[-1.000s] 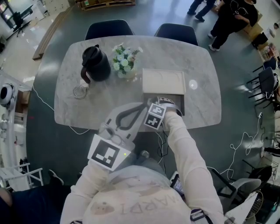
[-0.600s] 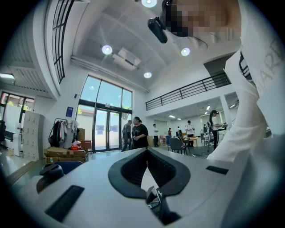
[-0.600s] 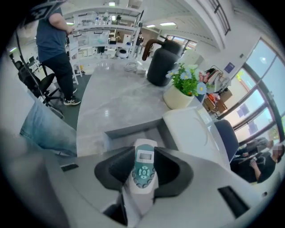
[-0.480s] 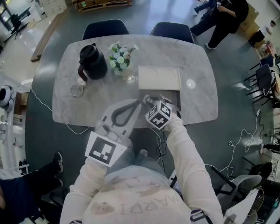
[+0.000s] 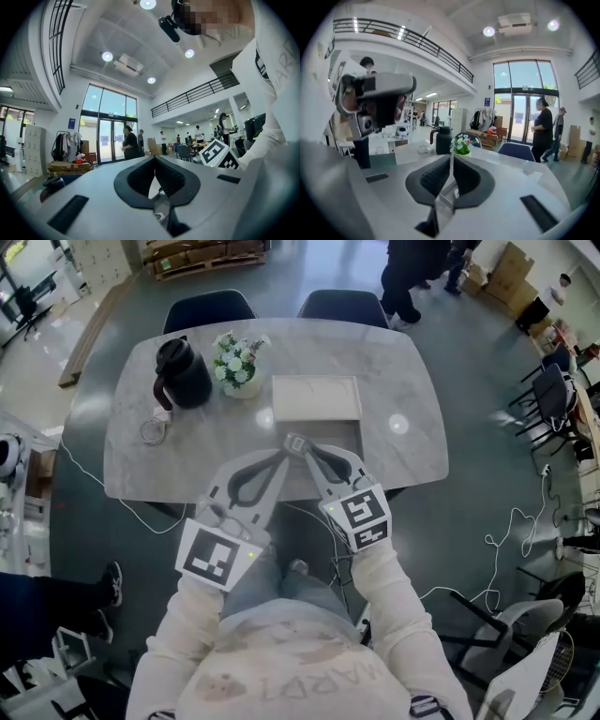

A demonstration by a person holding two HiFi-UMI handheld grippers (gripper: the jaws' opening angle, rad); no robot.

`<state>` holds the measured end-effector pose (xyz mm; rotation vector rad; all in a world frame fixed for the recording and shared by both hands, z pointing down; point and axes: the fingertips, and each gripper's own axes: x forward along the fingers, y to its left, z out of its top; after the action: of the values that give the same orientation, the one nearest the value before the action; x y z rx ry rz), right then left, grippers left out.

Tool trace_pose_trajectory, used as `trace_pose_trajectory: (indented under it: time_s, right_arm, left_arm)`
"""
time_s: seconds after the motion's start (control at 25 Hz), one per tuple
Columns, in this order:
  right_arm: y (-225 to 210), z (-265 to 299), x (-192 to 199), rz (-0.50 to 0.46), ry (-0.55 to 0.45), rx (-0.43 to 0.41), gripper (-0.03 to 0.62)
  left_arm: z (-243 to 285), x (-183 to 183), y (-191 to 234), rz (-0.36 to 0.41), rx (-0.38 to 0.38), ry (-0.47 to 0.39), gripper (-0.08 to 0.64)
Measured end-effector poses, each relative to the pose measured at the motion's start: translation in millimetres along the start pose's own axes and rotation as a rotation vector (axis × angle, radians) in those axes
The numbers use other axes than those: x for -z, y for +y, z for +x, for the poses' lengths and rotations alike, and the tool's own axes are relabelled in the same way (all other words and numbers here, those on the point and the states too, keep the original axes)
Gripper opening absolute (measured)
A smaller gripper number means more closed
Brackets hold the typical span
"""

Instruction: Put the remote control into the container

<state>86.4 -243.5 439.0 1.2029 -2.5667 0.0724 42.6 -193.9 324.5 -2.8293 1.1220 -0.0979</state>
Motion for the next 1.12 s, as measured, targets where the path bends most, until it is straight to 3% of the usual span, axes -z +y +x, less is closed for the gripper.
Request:
trace_pose_trajectory:
  time_s: [0.28, 0.52, 0.88, 1.12]
  right_arm:
    - [31, -81, -50, 0.054, -0.210, 0.007, 0.028]
    - [57, -130, -79, 0.066, -0.300, 0.061, 0.028]
    - [146, -152, -106, 0.074, -0.367, 0.155, 0.026]
    - [203, -159, -111, 0.081, -0.354, 0.227, 0.026]
  left_arm:
    - [-16, -16, -50, 0.020, 0.052, -0.035, 0.011]
    - [-37, -31, -69, 0.019, 0.107, -0.069, 0.011]
    - [-119, -32, -79, 0.049, 0.226, -0.083, 0.011]
    - [-179, -32, -75, 0.047, 0.282, -0.093, 0.011]
